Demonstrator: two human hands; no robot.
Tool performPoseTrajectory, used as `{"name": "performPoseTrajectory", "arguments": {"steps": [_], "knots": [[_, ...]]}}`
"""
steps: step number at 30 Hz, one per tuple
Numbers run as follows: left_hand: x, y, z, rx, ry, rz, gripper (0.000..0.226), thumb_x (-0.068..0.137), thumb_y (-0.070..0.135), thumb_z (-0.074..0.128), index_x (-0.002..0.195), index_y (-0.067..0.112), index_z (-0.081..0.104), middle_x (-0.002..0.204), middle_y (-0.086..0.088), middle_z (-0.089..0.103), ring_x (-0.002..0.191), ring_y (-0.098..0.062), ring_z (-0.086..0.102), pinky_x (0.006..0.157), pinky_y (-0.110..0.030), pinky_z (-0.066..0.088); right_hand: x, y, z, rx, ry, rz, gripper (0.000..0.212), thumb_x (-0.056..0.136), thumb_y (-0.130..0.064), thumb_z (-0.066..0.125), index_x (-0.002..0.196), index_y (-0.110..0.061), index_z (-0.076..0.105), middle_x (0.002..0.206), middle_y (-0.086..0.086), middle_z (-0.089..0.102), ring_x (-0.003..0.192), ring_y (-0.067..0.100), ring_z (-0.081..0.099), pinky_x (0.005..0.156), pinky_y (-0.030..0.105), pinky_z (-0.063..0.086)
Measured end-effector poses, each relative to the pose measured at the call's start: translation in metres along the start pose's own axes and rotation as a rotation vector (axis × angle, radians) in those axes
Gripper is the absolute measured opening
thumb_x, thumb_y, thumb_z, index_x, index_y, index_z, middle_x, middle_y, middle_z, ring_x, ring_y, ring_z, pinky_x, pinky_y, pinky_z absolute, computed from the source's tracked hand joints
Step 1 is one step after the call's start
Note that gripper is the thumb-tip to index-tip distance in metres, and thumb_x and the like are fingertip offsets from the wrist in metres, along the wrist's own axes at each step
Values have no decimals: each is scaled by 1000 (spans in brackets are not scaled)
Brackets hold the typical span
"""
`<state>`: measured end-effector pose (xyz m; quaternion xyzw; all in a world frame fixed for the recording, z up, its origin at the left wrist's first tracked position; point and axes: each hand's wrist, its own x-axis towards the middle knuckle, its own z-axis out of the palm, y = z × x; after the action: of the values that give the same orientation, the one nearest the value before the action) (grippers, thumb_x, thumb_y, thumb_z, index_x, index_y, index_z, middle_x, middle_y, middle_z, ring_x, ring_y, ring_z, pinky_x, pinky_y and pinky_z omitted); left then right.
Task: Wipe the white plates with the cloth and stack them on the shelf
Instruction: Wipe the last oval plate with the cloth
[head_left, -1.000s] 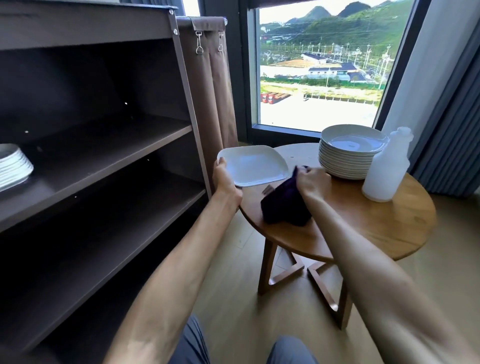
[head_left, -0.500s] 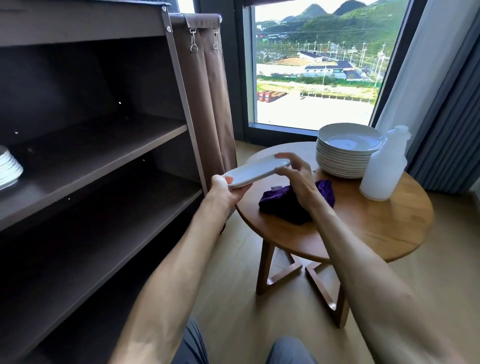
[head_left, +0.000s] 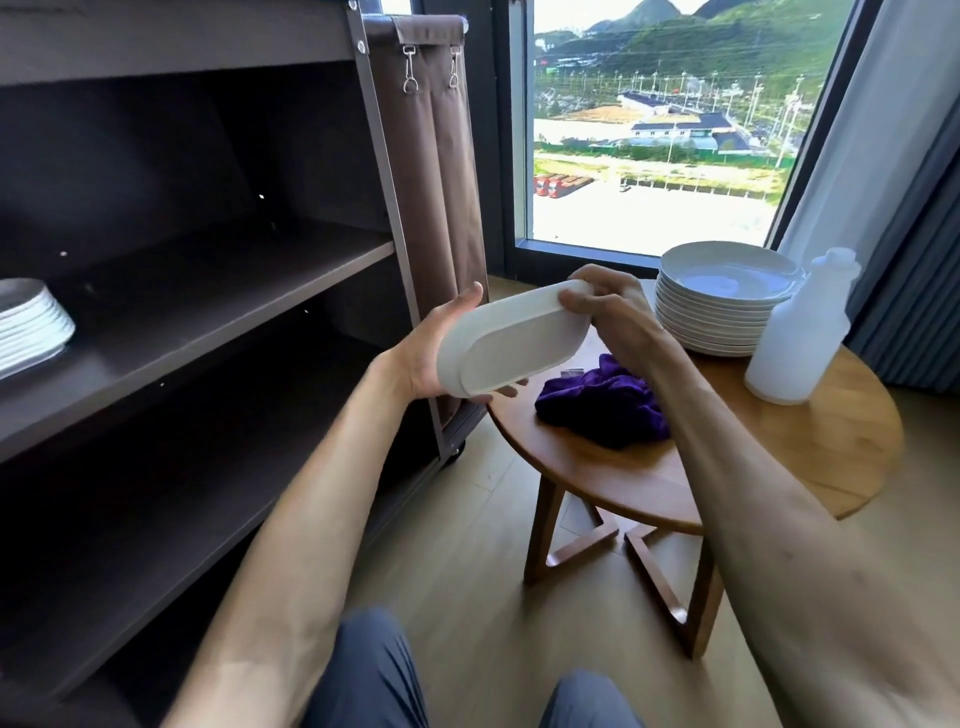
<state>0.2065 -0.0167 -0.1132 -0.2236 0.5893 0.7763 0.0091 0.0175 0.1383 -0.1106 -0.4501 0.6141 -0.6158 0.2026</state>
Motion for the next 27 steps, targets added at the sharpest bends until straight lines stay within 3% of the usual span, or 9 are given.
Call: {"name": "performPoseTrajectory", "arguments": {"steps": [3, 5, 7, 9, 13, 17, 21, 24, 27], "knots": [[8, -5, 3, -82, -305, -99, 113, 74, 82, 59, 153, 5, 38, 155, -27, 36, 146, -47, 31, 109, -48, 41, 11, -17, 1, 67, -30, -21, 9, 77, -31, 75, 84, -26, 73, 99, 1, 63, 98, 22, 54, 83, 39, 41], [13, -9, 6, -180, -417, -97, 120, 66, 82, 71, 153, 8, 36, 157, -19, 20, 148, -38, 13, 116, -46, 30, 16, -25, 0, 4, -69, -40, 18, 72, -40, 74, 84, -27, 74, 102, 2, 64, 100, 24, 56, 83, 40, 44], [16, -13, 11, -236, -458, -95, 114, 65, 80, 74, 149, 8, 47, 156, -18, 30, 147, -37, 22, 117, -48, 29, 16, -28, 0, -48, -85, -32, 20, 70, -45, 73, 82, -29, 74, 104, 5, 65, 101, 25, 57, 83, 39, 46], [19, -17, 15, -239, -461, -90, 107, 66, 74, 78, 147, 11, 51, 148, -17, 45, 138, -36, 40, 109, -48, 43, 15, -22, -2, -87, -79, -13, 21, 68, -47, 73, 81, -31, 75, 105, 7, 65, 100, 24, 58, 83, 37, 47], [29, -29, 22, -264, -485, -60, 112, 70, 70, 74, 156, 13, 30, 148, -20, 40, 137, -35, 36, 103, -45, 47, 13, -8, 1, -118, -7, 34, 34, 78, -44, 74, 108, -28, 74, 107, 2, 67, 99, 17, 61, 87, 34, 49], [35, -39, 31, -308, -212, 75, 101, 70, 66, 77, 148, 15, 37, 125, -17, 51, 112, -31, 53, 82, -40, 57, 14, 18, 3, -422, 405, 238, 53, 90, -56, 61, 128, -19, 65, 128, 9, 64, 125, 30, 56, 105, 44, 44], [38, -42, 42, -109, 189, 207, 51, 89, 61, 52, 122, 22, 52, 103, -8, 56, 91, -21, 55, 70, -29, 50, -10, 60, -3, -809, 61, 813, 109, 45, -75, 84, 139, -31, 50, 157, 18, 26, 144, 44, 27, 115, 59, 31], [46, -47, 44, -71, 257, 229, 74, 71, 64, 55, 132, 23, 47, 104, -4, 57, 93, -19, 54, 77, -29, 47, -24, 71, -1, -889, 48, 774, 80, 58, -52, 91, 126, -24, 59, 141, 18, 51, 130, 40, 48, 106, 48, 44], [62, -56, 40, -9, 336, 242, 109, 51, 74, 71, 145, 26, 46, 125, -7, 60, 109, -25, 56, 98, -37, 46, -20, 68, -3, -591, 342, 602, 39, 69, -34, 83, 102, -18, 71, 111, 12, 71, 107, 32, 65, 85, 31, 51]]}}
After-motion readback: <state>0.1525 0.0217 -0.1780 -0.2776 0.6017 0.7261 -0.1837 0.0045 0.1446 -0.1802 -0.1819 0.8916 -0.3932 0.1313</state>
